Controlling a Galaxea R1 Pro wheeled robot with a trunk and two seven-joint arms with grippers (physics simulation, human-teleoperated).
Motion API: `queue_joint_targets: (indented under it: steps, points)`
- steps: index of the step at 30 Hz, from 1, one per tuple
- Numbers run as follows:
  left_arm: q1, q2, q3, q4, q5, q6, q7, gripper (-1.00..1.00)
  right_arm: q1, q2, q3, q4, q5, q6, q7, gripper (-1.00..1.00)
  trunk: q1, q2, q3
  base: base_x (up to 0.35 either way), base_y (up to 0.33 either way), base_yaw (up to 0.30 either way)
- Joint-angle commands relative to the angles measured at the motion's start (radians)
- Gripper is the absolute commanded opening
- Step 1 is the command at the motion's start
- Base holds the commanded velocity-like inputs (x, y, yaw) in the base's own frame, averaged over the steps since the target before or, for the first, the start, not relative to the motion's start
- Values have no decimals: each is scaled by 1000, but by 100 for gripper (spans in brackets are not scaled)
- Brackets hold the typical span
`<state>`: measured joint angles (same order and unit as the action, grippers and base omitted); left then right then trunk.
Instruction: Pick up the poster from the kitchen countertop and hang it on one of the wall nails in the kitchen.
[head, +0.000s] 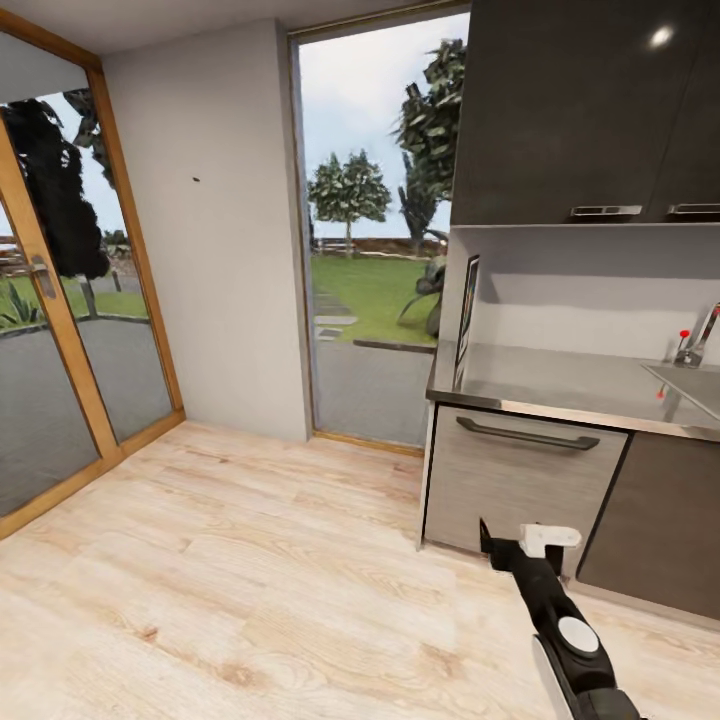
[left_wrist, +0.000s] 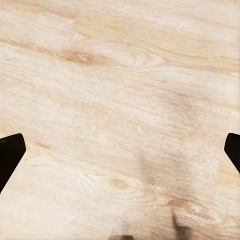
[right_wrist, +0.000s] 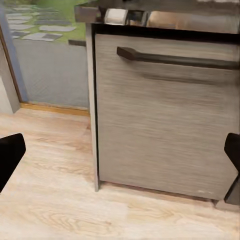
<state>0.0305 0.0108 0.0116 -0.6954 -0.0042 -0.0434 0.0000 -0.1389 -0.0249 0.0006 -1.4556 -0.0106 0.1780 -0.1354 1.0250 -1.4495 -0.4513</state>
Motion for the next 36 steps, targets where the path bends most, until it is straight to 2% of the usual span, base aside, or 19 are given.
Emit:
queue_joint_targets:
  steps: [1,2,4,5,6,9,10,13,20,21,26,36]
  points:
    - [0,0,1,-1,0,-2,0,100,-4,1,1,-4,-1,7,-6,100,0,-1,-1,0,0,0]
    - [0,0,1,-1,0,-1,0,100,-41,6,1,-9,-1,9,-30,100,0,-1,-1,0,0,0]
    - [0,0,1,-1,0,-1,0,100,-61,7,1,-9,0,10,-46,100,0,-1,-1,0,0,0]
    - [0,0,5,-1,0,-1,0,100,-179,16,2,-11,2,77,-105,100,0,-1,-1,131,0,0]
    - [0,0,8,-2,0,-1,1,100,-214,20,2,-11,2,131,-116,100,0,-1,-1,203,0,0]
    - [0,3,12,-2,0,-1,0,100,-284,24,2,-11,3,221,-129,100,0,-1,-1,252,0,0]
    - [0,4,13,-2,0,-1,0,100,-300,24,2,-11,3,235,-131,100,0,-1,-1,289,0,0]
    - [0,6,15,-2,1,-1,0,100,-394,30,3,-8,5,281,-142,100,0,-1,-1,210,0,0]
    - [0,7,16,-3,1,-1,0,100,-452,39,4,-4,6,335,-161,100,0,-1,-1,197,0,0]
    - [0,7,16,-3,1,-1,0,100,-475,40,4,-4,6,352,-165,100,0,-1,-1,306,0,0]
    - [0,7,16,-3,1,-1,0,100,-515,41,5,-3,6,368,-168,100,0,-1,-1,322,0,0]
    - [0,8,16,-3,1,-1,0,100,-517,42,6,8,-2,365,-163,100,0,-1,-1,336,0,0]
